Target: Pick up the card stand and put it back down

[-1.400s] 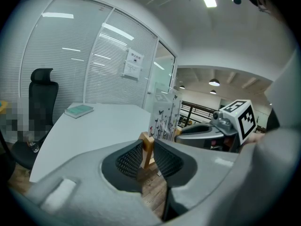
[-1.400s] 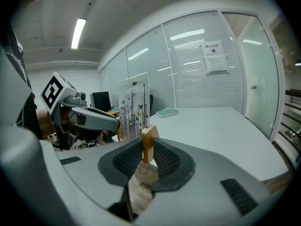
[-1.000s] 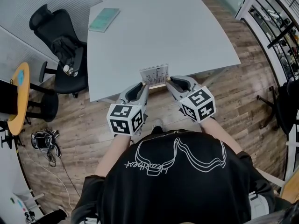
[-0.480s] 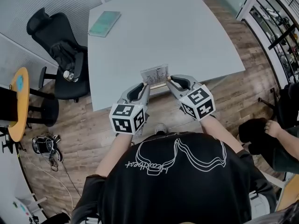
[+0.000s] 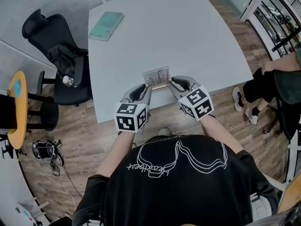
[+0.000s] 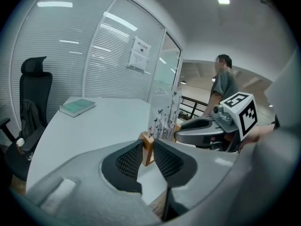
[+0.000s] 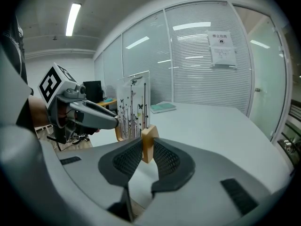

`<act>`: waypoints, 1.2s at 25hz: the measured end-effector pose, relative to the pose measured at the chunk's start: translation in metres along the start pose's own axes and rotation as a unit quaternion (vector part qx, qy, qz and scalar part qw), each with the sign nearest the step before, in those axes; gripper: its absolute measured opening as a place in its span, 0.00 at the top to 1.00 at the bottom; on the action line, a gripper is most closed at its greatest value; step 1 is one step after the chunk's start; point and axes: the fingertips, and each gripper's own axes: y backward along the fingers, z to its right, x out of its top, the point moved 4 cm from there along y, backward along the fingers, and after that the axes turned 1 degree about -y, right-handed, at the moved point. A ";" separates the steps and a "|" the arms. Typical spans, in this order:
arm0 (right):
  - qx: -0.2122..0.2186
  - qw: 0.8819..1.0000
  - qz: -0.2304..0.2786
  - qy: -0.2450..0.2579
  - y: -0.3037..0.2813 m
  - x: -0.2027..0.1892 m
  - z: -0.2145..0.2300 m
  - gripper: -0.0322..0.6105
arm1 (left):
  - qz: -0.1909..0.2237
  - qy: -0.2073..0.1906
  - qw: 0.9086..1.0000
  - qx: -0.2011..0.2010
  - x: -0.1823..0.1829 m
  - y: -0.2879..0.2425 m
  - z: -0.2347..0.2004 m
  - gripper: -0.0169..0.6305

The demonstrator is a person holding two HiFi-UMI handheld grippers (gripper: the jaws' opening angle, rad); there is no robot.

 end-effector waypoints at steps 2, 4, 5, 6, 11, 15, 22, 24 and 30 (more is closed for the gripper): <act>-0.003 1.000 -0.008 -0.001 -0.013 -0.002 0.006 0.83 | -0.007 -0.001 1.000 0.000 -0.002 -0.011 -0.010 0.85; -0.005 1.000 -0.015 -0.005 -0.026 -0.004 0.013 0.83 | -0.012 0.000 1.000 -0.003 -0.005 -0.022 -0.021 0.85; -0.006 1.000 -0.019 -0.007 -0.034 -0.006 0.016 0.83 | -0.015 0.001 1.000 -0.005 -0.006 -0.028 -0.027 0.85; -0.007 1.000 -0.023 -0.010 -0.042 -0.007 0.018 0.83 | -0.019 0.002 1.000 -0.007 -0.007 -0.033 -0.033 0.85; -0.005 0.999 -0.042 -0.023 -0.076 -0.021 0.026 0.83 | -0.038 0.007 0.999 -0.013 -0.019 -0.053 -0.057 0.85; -0.011 0.998 -0.059 -0.030 -0.093 -0.036 0.032 0.83 | -0.050 0.007 0.999 -0.020 -0.033 -0.068 -0.066 0.85; -0.018 0.996 -0.081 -0.031 -0.108 -0.060 0.034 0.83 | -0.077 0.015 0.997 -0.027 -0.057 -0.086 -0.076 0.85; -0.018 0.996 -0.086 -0.030 -0.110 -0.065 0.033 0.83 | -0.085 0.014 0.996 -0.028 -0.063 -0.088 -0.077 0.85; -0.022 0.995 -0.091 -0.029 -0.116 -0.074 0.034 0.83 | -0.091 0.016 0.995 -0.029 -0.072 -0.094 -0.079 0.85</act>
